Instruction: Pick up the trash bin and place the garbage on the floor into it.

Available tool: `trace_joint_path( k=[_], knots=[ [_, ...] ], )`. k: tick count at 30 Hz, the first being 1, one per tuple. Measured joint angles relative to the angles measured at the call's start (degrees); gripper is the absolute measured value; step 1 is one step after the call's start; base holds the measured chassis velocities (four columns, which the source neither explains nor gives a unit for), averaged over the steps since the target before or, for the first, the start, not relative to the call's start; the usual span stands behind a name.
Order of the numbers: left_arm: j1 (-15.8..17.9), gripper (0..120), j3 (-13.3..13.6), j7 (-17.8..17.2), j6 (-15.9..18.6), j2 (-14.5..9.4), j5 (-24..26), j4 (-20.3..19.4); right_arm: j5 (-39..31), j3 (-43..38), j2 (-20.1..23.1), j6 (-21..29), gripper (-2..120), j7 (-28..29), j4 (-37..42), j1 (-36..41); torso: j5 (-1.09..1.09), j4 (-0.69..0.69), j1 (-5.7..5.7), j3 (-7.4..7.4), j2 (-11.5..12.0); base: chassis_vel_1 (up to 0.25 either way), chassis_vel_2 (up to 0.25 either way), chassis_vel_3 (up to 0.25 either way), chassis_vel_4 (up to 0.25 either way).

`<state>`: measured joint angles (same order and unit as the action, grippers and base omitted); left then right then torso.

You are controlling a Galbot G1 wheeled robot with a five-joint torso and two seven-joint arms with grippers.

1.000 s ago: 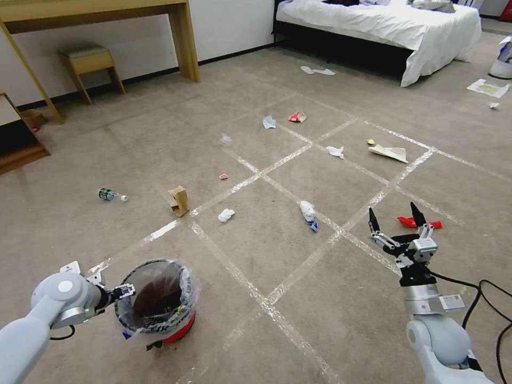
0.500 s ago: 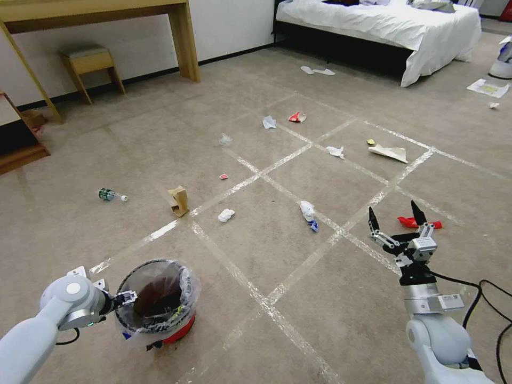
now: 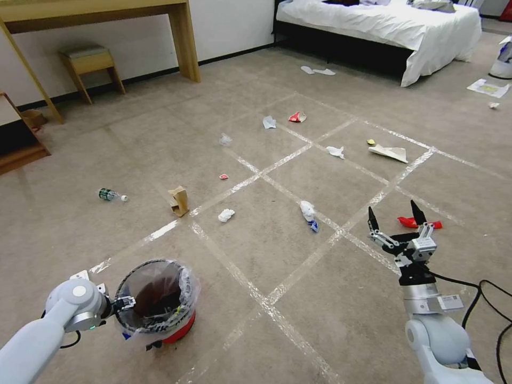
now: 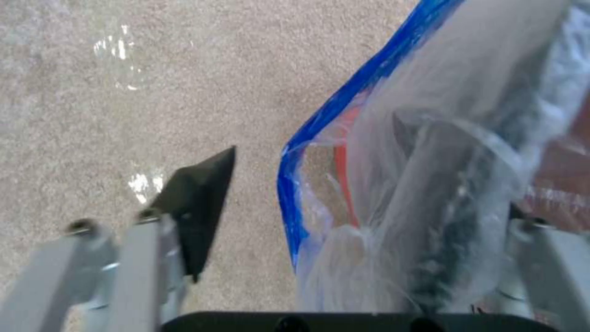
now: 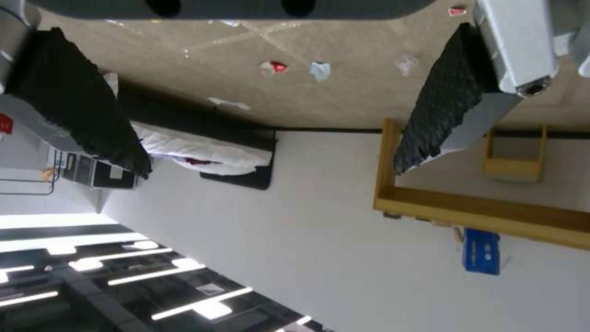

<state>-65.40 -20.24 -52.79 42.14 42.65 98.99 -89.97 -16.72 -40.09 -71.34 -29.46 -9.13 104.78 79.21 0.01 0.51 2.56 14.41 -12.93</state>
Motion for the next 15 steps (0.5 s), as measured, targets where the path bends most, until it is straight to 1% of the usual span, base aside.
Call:
trace_joint_path(
  k=[1,3,4,7,8,11,12,14,15],
  knots=[
    [0.0,70,0.0,0.0,0.0,0.0,0.0,0.0,0.0,0.0,0.0,0.0,100,0.0,0.0,0.0,0.0,0.0,0.0,0.0,0.0,0.0,0.0,0.0,0.0],
    [-0.11,58,0.04,0.24,0.0,-0.17,-0.27,-0.15,-0.02,0.01,-0.05,-0.02,100,0.03,-0.15,-0.04,0.0,0.0,0.0,0.0,0.0,0.0,0.0,0.0,0.0],
    [-0.11,58,0.04,0.24,0.0,-0.17,-0.27,-0.15,-0.02,0.01,-0.05,-0.02,100,0.03,-0.15,-0.04,0.0,0.0,0.0,0.0,0.0,0.0,0.0,0.0,0.0],
    [-0.52,43,-0.02,0.53,0.0,-0.33,-0.46,-0.4,-0.02,0.17,-0.18,-0.03,100,0.16,-0.4,-0.1,0.0,0.01,0.0,0.0,0.0,0.0,0.0,0.0,0.0],
    [-0.52,43,-0.02,0.53,0.0,-0.33,-0.46,-0.4,-0.02,0.17,-0.18,-0.03,100,0.16,-0.4,-0.1,0.0,0.01,0.0,0.0,0.0,0.0,0.0,0.0,0.0],
    [-1.09,30,-0.36,1.17,0.0,-0.54,-0.41,-0.89,-0.01,0.27,-0.18,-0.03,100,0.21,-0.53,-0.3,0.0,0.0,0.0,0.0,0.0,0.0,0.0,0.0,0.0],
    [-1.09,30,-0.36,1.17,0.0,-0.54,-0.41,-0.89,-0.01,0.27,-0.18,-0.03,100,0.21,-0.53,-0.3,0.0,0.0,0.0,0.0,0.0,0.0,0.0,0.0,0.0],
    [-1.41,19,-0.55,1.34,0.0,-0.53,-0.37,-1.2,-0.01,0.4,-0.17,0.03,100,0.43,-0.61,-0.44,0.0,0.01,0.0,0.0,0.0,0.0,0.0,0.0,0.0],
    [-1.62,16,-0.61,1.4,0.0,-0.53,-0.4,-1.39,-0.01,0.48,-0.16,0.09,100,0.49,-0.66,-0.52,0.0,0.01,0.0,0.0,0.0,0.0,0.0,0.0,0.0]
  ],
)
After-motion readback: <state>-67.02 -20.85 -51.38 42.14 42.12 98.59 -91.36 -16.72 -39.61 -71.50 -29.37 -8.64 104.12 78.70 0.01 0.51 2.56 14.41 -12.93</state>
